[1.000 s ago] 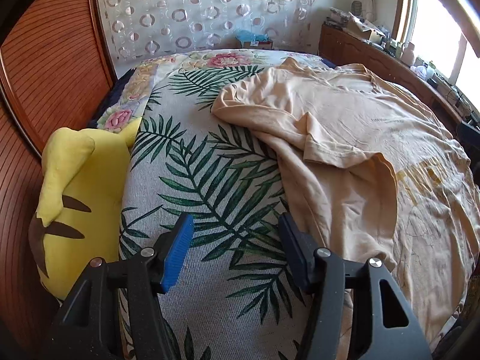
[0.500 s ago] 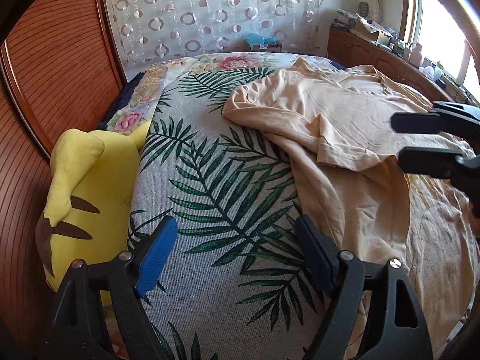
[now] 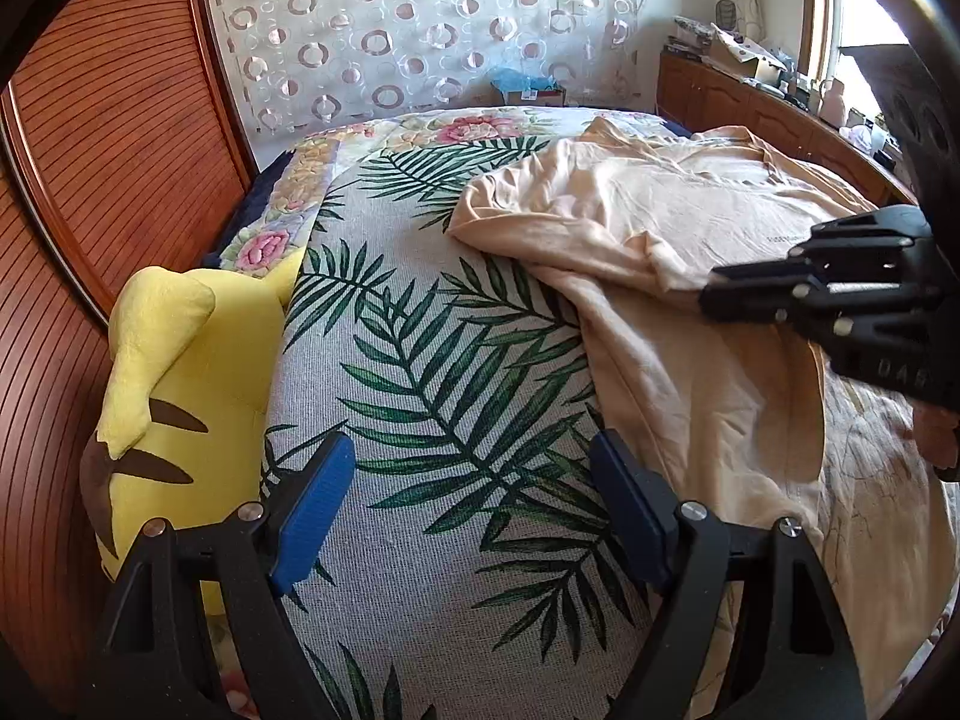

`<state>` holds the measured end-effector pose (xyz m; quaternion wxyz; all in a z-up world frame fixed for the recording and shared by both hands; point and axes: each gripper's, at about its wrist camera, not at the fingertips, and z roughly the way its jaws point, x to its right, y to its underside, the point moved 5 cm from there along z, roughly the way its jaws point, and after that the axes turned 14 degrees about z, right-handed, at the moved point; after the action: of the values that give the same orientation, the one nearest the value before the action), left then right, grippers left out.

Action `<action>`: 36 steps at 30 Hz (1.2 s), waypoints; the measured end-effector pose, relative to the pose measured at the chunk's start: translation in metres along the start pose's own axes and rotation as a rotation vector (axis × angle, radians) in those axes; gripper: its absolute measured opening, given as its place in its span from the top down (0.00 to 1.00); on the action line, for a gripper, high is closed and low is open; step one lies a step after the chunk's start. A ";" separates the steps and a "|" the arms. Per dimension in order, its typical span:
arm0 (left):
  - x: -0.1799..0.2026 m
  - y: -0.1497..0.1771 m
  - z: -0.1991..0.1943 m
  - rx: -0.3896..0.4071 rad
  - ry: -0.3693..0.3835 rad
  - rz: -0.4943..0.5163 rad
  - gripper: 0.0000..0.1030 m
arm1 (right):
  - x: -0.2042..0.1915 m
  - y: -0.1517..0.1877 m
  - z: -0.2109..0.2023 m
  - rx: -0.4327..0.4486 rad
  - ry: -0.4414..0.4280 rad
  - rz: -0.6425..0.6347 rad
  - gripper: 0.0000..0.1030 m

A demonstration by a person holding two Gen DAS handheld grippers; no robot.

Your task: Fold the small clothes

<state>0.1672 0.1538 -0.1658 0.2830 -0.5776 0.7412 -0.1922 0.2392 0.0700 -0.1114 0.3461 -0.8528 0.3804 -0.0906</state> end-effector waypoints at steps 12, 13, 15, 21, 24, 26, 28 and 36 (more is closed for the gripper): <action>-0.003 0.000 0.002 0.000 0.022 -0.018 0.21 | 0.054 0.001 -0.030 0.139 0.109 0.232 0.93; -0.003 0.000 0.002 0.000 0.022 -0.018 0.21 | 0.056 0.001 -0.033 0.155 0.101 0.249 0.93; -0.003 0.000 0.002 0.000 0.021 -0.017 0.21 | 0.060 0.001 -0.040 0.193 0.121 0.257 0.93; -0.003 0.001 0.001 0.001 0.017 -0.013 0.21 | 0.071 0.015 -0.055 0.204 0.184 0.266 0.93; 0.000 -0.004 0.001 0.011 0.024 -0.006 0.21 | 0.064 0.028 -0.062 0.200 0.184 0.220 0.81; 0.002 -0.013 -0.001 0.035 0.033 -0.001 0.21 | 0.066 0.036 -0.065 0.195 0.184 0.213 0.72; 0.004 -0.024 -0.002 0.061 0.049 0.000 0.26 | 0.071 0.036 -0.065 0.172 0.194 0.219 0.63; 0.008 -0.077 0.024 0.086 0.152 -0.029 0.50 | 0.090 0.052 -0.058 0.071 0.223 0.238 0.63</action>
<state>0.2389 0.1277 -0.1392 0.2474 -0.5595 0.7431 -0.2713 0.2471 -0.0491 -0.1124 0.3398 -0.7737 0.5112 -0.1566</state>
